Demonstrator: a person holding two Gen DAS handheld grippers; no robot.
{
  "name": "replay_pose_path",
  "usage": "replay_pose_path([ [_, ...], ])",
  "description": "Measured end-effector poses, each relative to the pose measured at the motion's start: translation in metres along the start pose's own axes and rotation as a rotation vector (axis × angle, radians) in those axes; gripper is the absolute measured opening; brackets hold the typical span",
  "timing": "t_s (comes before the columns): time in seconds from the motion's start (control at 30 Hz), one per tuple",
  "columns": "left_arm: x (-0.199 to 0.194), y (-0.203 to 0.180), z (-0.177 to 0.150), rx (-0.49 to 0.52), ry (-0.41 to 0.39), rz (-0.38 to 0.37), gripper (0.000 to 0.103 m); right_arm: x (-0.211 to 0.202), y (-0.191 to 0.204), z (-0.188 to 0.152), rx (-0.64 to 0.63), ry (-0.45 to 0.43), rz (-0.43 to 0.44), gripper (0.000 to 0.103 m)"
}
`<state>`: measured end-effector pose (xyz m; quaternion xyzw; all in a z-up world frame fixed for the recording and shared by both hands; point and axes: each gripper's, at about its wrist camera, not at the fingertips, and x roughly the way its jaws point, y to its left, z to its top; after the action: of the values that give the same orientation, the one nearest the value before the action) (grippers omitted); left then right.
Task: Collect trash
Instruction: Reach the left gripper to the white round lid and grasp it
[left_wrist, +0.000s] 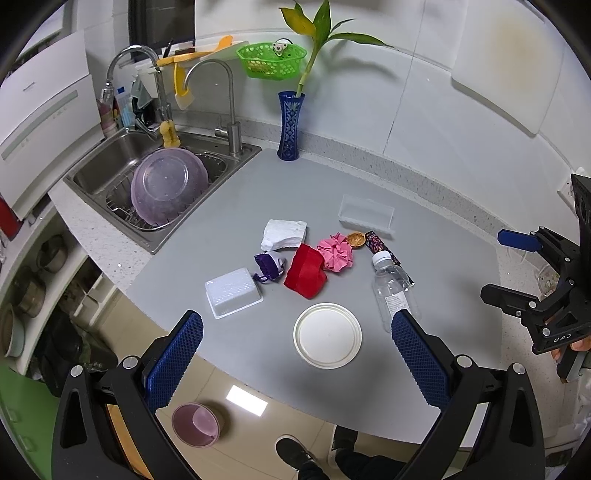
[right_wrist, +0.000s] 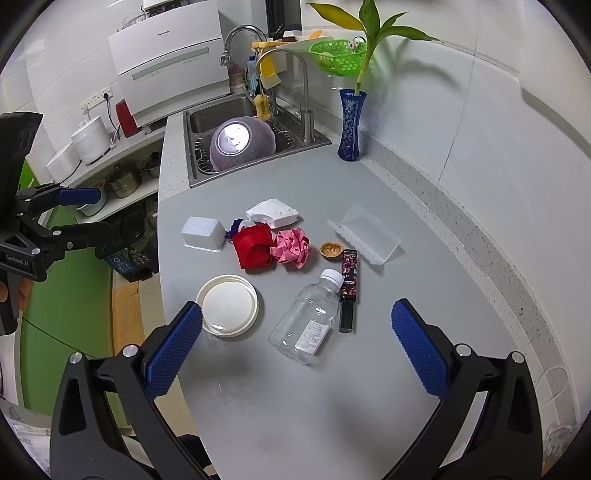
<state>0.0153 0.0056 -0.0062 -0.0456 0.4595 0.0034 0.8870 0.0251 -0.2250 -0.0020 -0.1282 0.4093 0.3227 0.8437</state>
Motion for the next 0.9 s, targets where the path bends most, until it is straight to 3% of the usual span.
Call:
replay_pose_path([
  [0.3, 0.041, -0.018, -0.008, 0.039, 0.046, -0.034, 0.098, 0.012, -0.011, -0.003, 0.015, 0.037, -0.006, 0.1],
  [0.9, 0.17, -0.045, -0.036, 0.093, 0.263, -0.004, 0.098, 0.028, -0.041, -0.018, 0.042, 0.103, -0.015, 0.1],
])
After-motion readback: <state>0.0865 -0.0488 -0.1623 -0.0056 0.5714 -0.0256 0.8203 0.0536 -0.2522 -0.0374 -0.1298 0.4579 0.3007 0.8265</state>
